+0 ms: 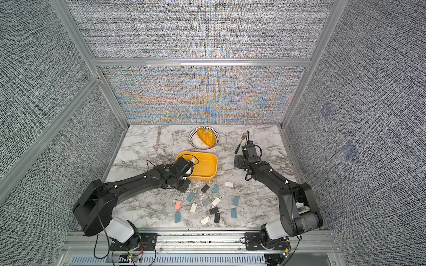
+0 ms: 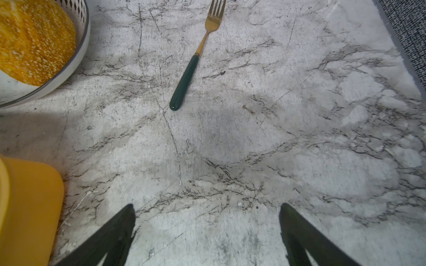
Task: Put the eraser in the storage box
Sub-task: Pick up the eraser from the center of the board.
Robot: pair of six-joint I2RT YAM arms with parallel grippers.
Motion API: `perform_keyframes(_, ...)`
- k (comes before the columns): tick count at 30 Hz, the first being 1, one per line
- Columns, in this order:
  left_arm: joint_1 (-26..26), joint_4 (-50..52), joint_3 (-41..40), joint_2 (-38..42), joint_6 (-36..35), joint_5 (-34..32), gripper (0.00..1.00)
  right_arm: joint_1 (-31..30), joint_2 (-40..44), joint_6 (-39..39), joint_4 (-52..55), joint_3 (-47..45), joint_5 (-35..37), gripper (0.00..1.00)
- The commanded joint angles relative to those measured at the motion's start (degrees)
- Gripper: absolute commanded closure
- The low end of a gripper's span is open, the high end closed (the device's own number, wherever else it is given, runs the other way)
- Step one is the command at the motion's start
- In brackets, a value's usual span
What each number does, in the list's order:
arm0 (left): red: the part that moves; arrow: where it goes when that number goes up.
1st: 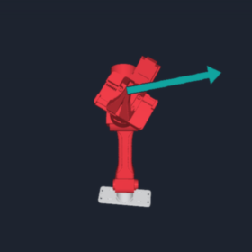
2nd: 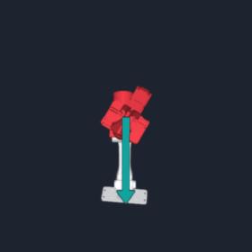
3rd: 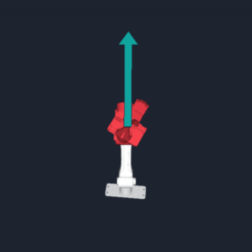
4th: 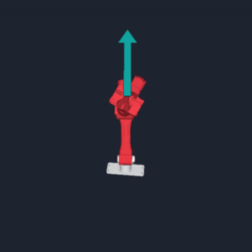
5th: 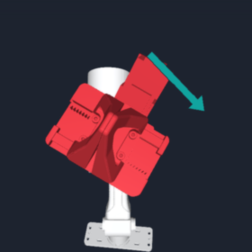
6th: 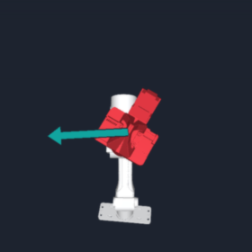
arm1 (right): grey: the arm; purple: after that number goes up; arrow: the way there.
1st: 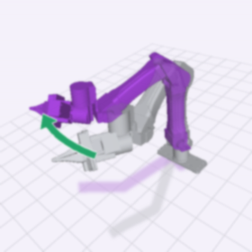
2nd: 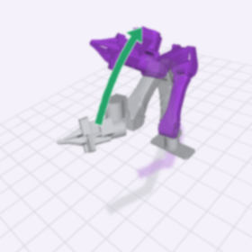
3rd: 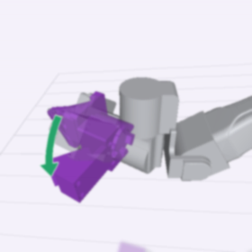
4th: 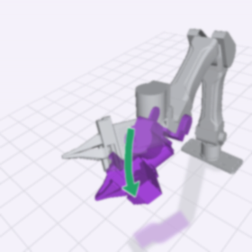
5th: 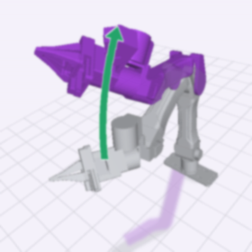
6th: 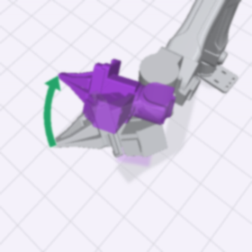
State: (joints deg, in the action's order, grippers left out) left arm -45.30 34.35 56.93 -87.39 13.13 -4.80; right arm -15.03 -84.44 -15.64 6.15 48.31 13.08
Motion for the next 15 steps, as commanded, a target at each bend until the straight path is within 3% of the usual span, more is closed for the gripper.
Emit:
perform_keyframes(1, 0.0, 2.9, 2.3, 2.1, 0.0, -2.0, 0.70, -0.1, 0.1, -0.2, 0.3, 0.0, 0.5, 0.02)
perform_keyframes(7, 0.2, 2.9, 8.6, -0.3, -1.3, -5.8, 0.70, -0.1, -0.1, -0.3, 0.2, 0.1, 0.4, 0.02)
perform_keyframes(15, 3.5, 0.0, 17.7, -12.2, -3.0, -5.1, 0.70, -0.1, 0.0, -0.1, 0.1, -0.1, 0.8, 0.02)
